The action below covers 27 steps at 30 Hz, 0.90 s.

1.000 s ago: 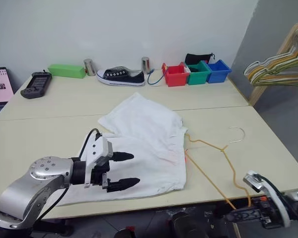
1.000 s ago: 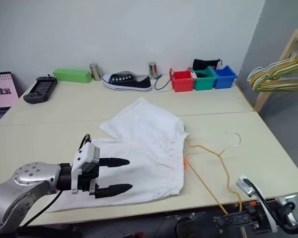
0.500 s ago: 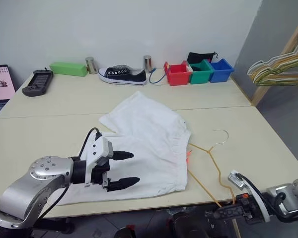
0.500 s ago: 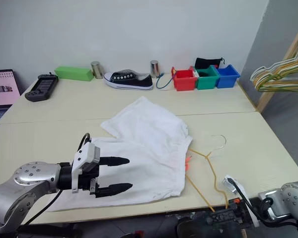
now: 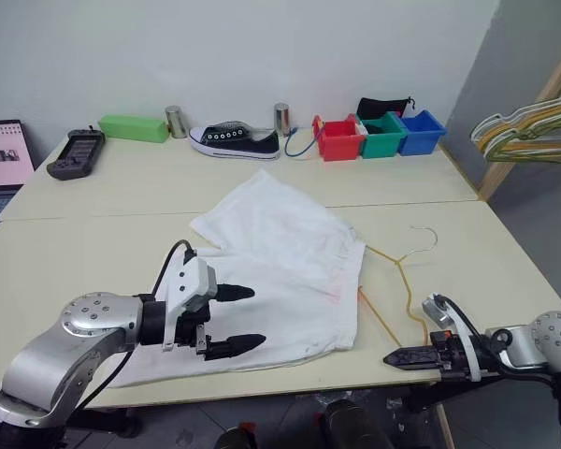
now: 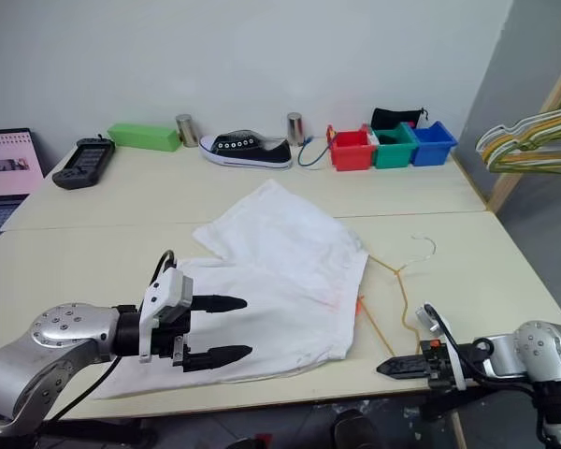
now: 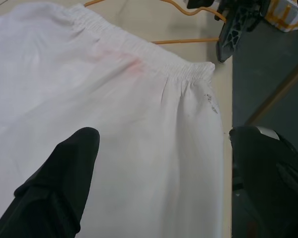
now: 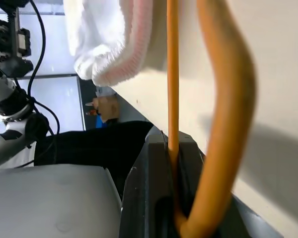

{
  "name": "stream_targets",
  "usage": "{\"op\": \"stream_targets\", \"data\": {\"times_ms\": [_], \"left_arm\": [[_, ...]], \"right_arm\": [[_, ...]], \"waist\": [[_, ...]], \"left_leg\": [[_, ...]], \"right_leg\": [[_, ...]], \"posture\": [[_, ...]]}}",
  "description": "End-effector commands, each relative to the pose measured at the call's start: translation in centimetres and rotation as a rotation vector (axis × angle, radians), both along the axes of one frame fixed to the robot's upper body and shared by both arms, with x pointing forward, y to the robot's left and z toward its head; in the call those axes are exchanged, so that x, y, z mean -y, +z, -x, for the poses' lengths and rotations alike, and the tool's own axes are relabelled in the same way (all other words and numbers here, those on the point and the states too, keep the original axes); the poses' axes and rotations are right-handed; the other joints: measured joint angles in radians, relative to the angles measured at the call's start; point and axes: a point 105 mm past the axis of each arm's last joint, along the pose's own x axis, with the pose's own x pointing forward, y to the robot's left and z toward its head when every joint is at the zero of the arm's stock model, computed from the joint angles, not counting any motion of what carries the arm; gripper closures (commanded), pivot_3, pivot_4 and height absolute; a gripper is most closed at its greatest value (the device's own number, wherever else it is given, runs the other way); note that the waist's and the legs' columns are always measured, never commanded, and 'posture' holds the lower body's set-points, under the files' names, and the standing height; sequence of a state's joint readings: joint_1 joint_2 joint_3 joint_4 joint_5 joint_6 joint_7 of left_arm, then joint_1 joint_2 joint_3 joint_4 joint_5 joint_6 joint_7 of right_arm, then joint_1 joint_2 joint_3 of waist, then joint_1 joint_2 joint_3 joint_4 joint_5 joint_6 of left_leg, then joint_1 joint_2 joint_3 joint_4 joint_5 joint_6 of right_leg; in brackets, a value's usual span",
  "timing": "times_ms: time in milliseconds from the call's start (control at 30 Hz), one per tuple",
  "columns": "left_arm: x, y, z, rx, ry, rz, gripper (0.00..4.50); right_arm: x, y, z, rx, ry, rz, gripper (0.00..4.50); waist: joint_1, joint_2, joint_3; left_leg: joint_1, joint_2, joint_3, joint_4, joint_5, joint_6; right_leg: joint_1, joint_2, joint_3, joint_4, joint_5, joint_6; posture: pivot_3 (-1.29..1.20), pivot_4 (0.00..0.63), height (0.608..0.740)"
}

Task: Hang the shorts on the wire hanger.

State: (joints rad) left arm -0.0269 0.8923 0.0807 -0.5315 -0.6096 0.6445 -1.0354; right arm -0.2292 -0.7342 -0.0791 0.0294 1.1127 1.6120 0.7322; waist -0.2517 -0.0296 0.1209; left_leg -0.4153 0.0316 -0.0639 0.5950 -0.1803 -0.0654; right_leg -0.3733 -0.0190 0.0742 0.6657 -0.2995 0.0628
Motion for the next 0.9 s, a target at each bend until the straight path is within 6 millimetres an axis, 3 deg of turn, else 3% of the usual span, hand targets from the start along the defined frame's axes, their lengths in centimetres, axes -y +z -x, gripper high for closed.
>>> {"op": "stream_targets", "data": {"times_ms": [33, 233, 367, 500, 600, 733, 900], "left_arm": [[0.0, 0.8, -0.6, 0.052, -0.011, -0.003, 0.04], [-1.3, 3.1, -2.9, 0.147, -0.002, -0.044, 0.04], [-2.1, 7.2, -6.2, 0.291, 0.010, -0.070, 0.04], [-2.5, 12.2, -10.2, 0.477, 0.006, -0.116, 0.04], [-2.3, 13.8, -12.0, 0.553, -0.029, -0.175, 0.04], [-2.1, 14.4, -13.8, 0.617, -0.092, -0.283, 0.04], [-1.8, 13.3, -15.3, 0.614, -0.167, -0.382, 0.04]], "right_arm": [[-0.1, 1.7, -2.0, 0.128, 0.000, 0.035, 4.50], [0.3, 5.0, -5.8, 0.555, 0.116, 0.313, 4.50], [-0.2, 7.1, -8.0, 0.872, 0.267, 0.507, 4.50], [-1.2, 8.0, -11.4, 1.177, 0.363, 0.736, 4.50], [-2.0, 8.3, -12.8, 1.307, 0.407, 0.805, 4.50], [-3.0, 8.8, -13.8, 1.428, 0.446, 0.858, 4.50], [-4.3, 10.3, -13.9, 1.522, 0.469, 0.876, 4.50]], "waist": [[0.000, 0.001, 0.000], [0.000, 0.004, 0.001], [0.000, 0.004, 0.001], [-0.002, 0.002, 0.000], [-0.005, 0.005, -0.003], [-0.006, 0.005, -0.003], [-0.024, 0.005, -0.003]], "left_leg": [[0.000, 0.000, 0.000, 0.000, 0.000, 0.000], [-0.001, 0.000, 0.000, 0.005, 0.000, 0.000], [-0.002, 0.000, 0.000, 0.007, 0.000, 0.000], [-0.004, -0.001, 0.000, 0.010, 0.000, 0.000], [-0.004, -0.001, 0.000, 0.011, 0.000, 0.000], [-0.006, -0.001, 0.000, 0.012, 0.001, 0.000], [-0.009, -0.001, -0.001, 0.014, 0.001, -0.001]], "right_leg": [[0.000, 0.000, 0.000, 0.000, 0.000, 0.000], [0.000, 0.000, 0.000, 0.001, 0.002, 0.002], [-0.001, 0.000, 0.000, 0.002, 0.002, 0.003], [-0.003, 0.000, 0.000, 0.005, 0.002, 0.003], [-0.003, 0.000, 0.000, 0.008, 0.002, 0.003], [-0.008, 0.000, -0.001, 0.015, 0.002, 0.003], [-0.011, -0.001, 0.000, 0.017, 0.002, 0.003]], "posture": [[-0.24, 0.062, 0.740], [-0.25, 0.049, 0.740], [-0.24, 0.040, 0.740], [-0.23, 0.026, 0.740], [-0.23, 0.015, 0.740], [-0.23, 0.009, 0.740], [-0.25, 0.000, 0.740]]}}
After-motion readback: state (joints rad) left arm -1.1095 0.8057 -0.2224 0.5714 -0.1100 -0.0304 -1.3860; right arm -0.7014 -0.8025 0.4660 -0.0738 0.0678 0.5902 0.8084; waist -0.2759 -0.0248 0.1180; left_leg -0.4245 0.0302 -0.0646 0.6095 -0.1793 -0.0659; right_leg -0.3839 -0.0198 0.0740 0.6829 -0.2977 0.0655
